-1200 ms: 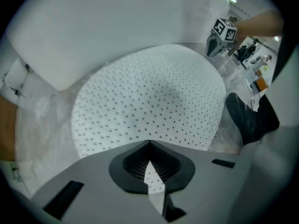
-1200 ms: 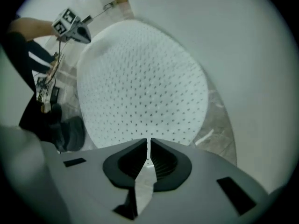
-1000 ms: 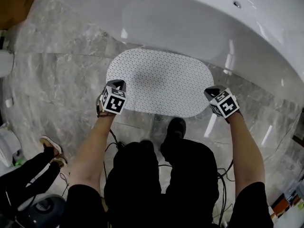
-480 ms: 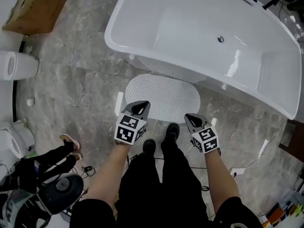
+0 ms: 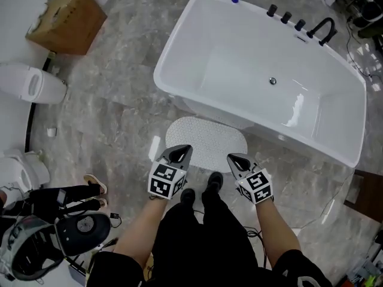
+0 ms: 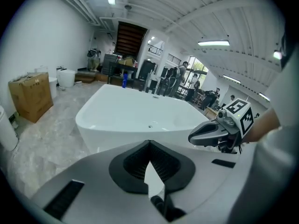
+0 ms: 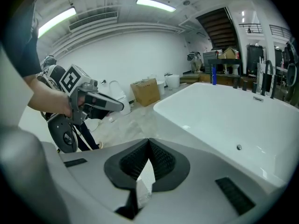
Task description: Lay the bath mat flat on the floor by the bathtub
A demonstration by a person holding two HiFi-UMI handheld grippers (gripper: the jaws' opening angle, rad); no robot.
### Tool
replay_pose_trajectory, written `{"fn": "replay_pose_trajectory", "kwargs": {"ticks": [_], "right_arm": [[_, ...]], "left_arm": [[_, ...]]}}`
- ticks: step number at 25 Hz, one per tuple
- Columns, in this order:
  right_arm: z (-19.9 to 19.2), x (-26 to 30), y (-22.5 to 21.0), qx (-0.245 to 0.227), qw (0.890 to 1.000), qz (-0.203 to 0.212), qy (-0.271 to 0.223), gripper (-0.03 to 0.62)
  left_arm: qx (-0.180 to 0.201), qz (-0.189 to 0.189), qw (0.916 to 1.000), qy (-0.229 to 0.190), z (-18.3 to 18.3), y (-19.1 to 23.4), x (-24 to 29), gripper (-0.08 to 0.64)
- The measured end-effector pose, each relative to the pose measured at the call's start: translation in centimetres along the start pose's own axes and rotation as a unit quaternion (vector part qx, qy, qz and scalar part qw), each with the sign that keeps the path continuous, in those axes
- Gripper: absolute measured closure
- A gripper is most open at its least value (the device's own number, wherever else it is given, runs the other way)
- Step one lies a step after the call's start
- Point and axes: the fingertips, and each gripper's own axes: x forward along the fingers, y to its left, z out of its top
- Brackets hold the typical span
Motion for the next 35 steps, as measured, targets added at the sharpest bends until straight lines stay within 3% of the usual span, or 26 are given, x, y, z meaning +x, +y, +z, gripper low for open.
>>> {"fn": "replay_pose_trajectory", "kwargs": {"ticks": [11,16,19,26,28,31,35], "right_arm": [[6.6,-5.4,2.6,-0.029,0.998,0.015,-0.049,0.575],[9.0,-9.9,2.3,-0.037,0.994,-0.007,-0.099,0.575],[9.4,-12.2,2.2,-0.045,0.992,-0.027,-0.111,0.575],[13.9,-14.7,3.9,-0.021,0.985,-0.050,-0.161,0.575],[15.9,-14.0,4.8,-0.023,0.983,-0.061,-0.172,0.575],[19.1,-13.0,5.8,-0.024,0.978,-0.084,-0.190,0.575],[23.4,-12.2,7.1,0.016,0.967,-0.105,-0.232,0.577]], "left_arm": [[0.013,0.035,0.9984,-0.043,5.8,-2.0,-5.3,0.551],[0.050,0.053,0.9948,-0.071,9.2,-4.0,-7.7,0.551],[0.045,0.060,0.9930,-0.091,10.9,-5.2,-9.4,0.551],[0.076,0.044,0.9855,-0.145,16.1,-5.7,-14.8,0.551],[0.090,0.039,0.9824,-0.159,17.1,-4.5,-16.4,0.550],[0.141,0.043,0.9762,-0.159,18.4,-2.5,-17.9,0.551],[0.187,0.047,0.9657,-0.173,20.5,0.5,-20.1,0.551]]}}
